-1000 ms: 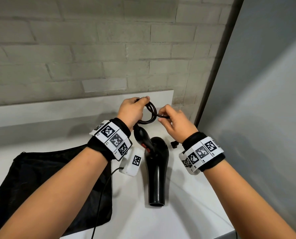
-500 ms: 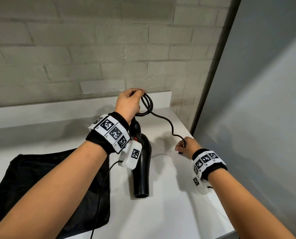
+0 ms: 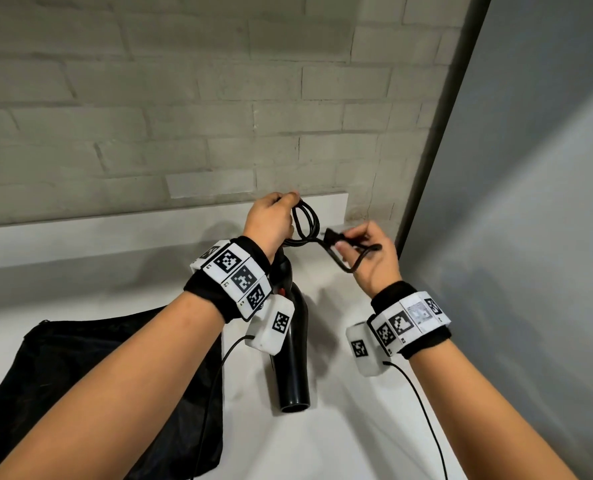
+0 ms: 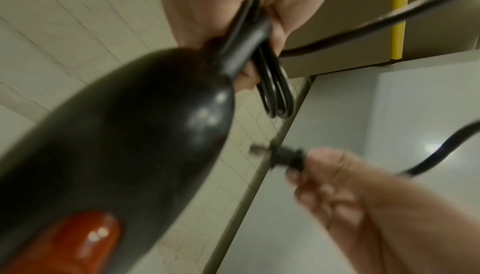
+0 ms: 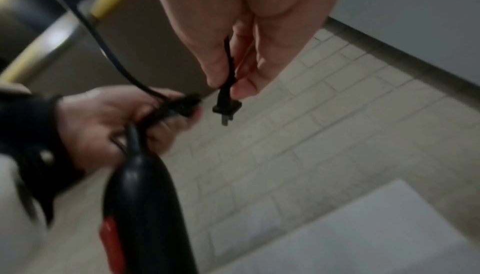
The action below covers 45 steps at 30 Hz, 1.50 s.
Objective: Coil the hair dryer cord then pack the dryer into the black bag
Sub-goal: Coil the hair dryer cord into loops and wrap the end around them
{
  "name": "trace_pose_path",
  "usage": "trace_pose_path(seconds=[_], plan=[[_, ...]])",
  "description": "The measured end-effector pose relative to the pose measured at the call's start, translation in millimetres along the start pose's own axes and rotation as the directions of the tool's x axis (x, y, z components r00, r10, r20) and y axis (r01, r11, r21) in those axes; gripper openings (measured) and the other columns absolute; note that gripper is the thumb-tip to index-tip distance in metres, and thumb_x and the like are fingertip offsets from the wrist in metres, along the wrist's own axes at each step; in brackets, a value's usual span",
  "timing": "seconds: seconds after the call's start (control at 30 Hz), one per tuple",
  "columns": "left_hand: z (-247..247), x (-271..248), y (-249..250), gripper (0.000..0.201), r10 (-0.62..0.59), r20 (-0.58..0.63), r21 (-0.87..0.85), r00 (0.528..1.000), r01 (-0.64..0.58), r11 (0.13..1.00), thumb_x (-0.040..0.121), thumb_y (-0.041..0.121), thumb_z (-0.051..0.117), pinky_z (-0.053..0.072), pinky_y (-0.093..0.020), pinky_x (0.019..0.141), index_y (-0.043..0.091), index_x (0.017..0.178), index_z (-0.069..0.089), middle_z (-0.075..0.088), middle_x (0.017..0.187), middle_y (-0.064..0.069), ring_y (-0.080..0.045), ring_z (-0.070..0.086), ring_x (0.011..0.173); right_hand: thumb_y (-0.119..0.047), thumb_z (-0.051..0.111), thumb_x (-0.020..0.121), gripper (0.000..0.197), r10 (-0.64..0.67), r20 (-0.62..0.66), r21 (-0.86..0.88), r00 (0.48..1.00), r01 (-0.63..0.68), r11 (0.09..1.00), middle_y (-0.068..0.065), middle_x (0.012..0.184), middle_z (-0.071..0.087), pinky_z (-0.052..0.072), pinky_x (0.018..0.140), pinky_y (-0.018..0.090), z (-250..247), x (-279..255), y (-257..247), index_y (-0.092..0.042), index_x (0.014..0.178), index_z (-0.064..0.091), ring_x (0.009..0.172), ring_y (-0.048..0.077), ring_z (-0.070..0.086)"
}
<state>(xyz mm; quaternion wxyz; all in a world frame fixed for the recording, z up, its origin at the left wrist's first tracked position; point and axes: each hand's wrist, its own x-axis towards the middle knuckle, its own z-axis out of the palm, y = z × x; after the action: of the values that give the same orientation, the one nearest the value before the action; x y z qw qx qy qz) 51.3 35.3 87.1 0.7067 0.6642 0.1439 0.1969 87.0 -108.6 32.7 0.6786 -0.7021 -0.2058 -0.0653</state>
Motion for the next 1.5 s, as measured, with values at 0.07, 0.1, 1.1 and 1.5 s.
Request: trace_pose_path(seconds=[0.07, 0.1, 1.1, 1.5], plan=[[2, 0, -1, 0.020, 0.020, -0.001, 0.025, 1.000, -0.020, 1.000, 0.089, 0.021, 0.051, 0.032, -0.023, 0.049, 0.012, 0.073, 0.055, 0.041, 0.055, -0.005, -0.016, 0.038, 0.041, 0.000, 0.063, 0.072, 0.028, -0.147, -0.053, 0.061, 0.988, 0.151, 0.987, -0.002, 0.076, 0.057, 0.048, 0.066, 0.014, 4, 0, -15, -0.024, 0.070, 0.048, 0.061, -0.003, 0.056], [2, 1, -1, 0.019, 0.030, -0.004, 0.033, 1.000, -0.030, 0.999, 0.089, 0.021, 0.052, 0.031, -0.022, 0.047, 0.012, 0.073, 0.056, 0.040, 0.055, -0.005, -0.014, 0.037, 0.039, -0.005, 0.062, 0.070, 0.023, -0.191, -0.074, 0.084, 0.979, 0.197, 0.977, -0.003, 0.077, 0.057, 0.048, 0.067, 0.012, 6, -1, -22, -0.024, 0.071, 0.049, 0.064, -0.004, 0.057], [-3, -5, -2, 0.018, -0.013, 0.193, -0.188, 0.981, 0.050, 0.981, 0.090, 0.011, 0.053, 0.047, -0.022, 0.054, 0.009, 0.073, 0.060, 0.058, 0.059, -0.003, -0.014, 0.055, 0.052, -0.017, 0.045, 0.085, 0.023, -0.115, 0.254, -0.045, 0.960, 0.131, 0.990, -0.005, 0.078, 0.055, 0.047, 0.069, 0.017, 42, 7, -2, -0.004, 0.104, 0.049, 0.075, 0.012, 0.055], [-23, -4, -3, 0.019, -0.109, 0.072, -0.072, 0.991, 0.115, 0.991, 0.088, 0.029, 0.056, 0.019, -0.014, 0.035, 0.017, 0.074, 0.055, 0.030, 0.046, 0.006, -0.008, 0.025, 0.036, -0.022, 0.031, 0.097, 0.029, 0.290, 0.340, -0.731, 0.894, 0.057, 0.680, 0.021, 0.090, 0.061, 0.039, 0.075, 0.032, -20, 2, 82, -0.001, 0.101, 0.051, 0.087, 0.032, 0.056]])
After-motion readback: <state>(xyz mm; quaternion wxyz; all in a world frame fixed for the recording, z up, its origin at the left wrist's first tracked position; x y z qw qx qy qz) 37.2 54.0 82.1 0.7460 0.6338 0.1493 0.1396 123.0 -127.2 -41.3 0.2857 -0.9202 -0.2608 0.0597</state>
